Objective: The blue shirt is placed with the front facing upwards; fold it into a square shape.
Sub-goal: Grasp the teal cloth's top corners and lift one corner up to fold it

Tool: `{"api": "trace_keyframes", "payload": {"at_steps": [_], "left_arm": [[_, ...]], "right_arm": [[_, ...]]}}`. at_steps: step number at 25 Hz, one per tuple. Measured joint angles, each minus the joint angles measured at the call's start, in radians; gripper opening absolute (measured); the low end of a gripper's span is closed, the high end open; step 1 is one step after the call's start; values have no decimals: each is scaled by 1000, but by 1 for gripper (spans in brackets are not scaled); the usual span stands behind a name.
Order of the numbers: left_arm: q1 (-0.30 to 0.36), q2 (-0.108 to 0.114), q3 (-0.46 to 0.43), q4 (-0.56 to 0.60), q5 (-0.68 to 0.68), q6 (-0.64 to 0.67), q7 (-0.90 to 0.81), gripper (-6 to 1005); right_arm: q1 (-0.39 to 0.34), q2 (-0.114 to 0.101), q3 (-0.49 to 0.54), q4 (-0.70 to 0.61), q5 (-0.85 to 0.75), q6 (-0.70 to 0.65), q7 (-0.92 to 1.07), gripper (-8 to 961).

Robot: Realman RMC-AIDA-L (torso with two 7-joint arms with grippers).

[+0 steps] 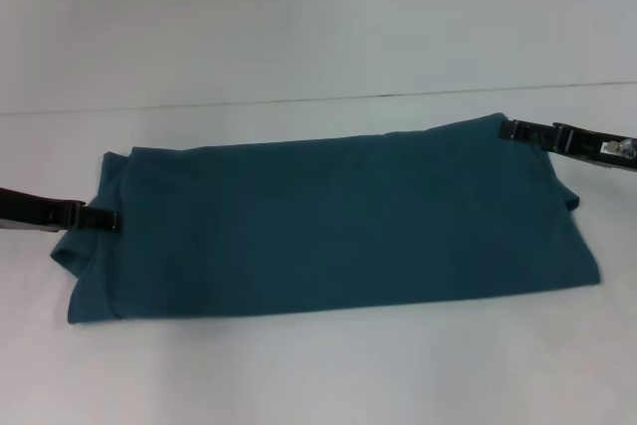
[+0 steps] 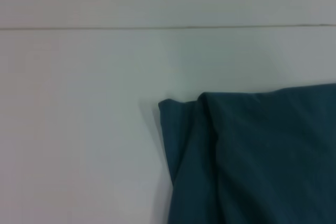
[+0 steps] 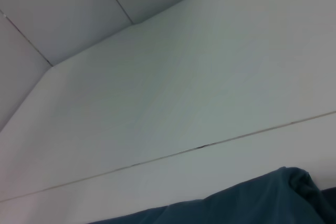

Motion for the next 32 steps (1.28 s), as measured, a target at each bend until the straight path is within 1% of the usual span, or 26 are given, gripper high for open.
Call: {"api": "trace_keyframes", "payload": {"at_steps": [5,7,11,17,22,28,32], "left_arm": [[-26,14,3,-60,12,-35,0,946],[-26,14,3,-60,12,-35,0,947],[-38,20,4,-102,21,-76,-2,946],[-62,45,0,-197,23,-127,-2,943],[-67,47,0,-204,24,-129,-3,941],[-93,59,-1,-254,20,-118,5,938],[-101,60,-2,-262,16,-108,6,938]], "right_arm": [[0,0,-6,0,-1,-1,0,938],[2,0,-12,0,-1,-2,3,937],[2,-2,-24,0,-1,-3,7,935],[2,-3,-26,-1,-1,-3,8,932],[2,-4,-32,-1,-1,-2,11,929],[1,-11,-48,-2,-1,-27,24,910],[-1,-14,-48,-3,-1,-38,25,906]]}}
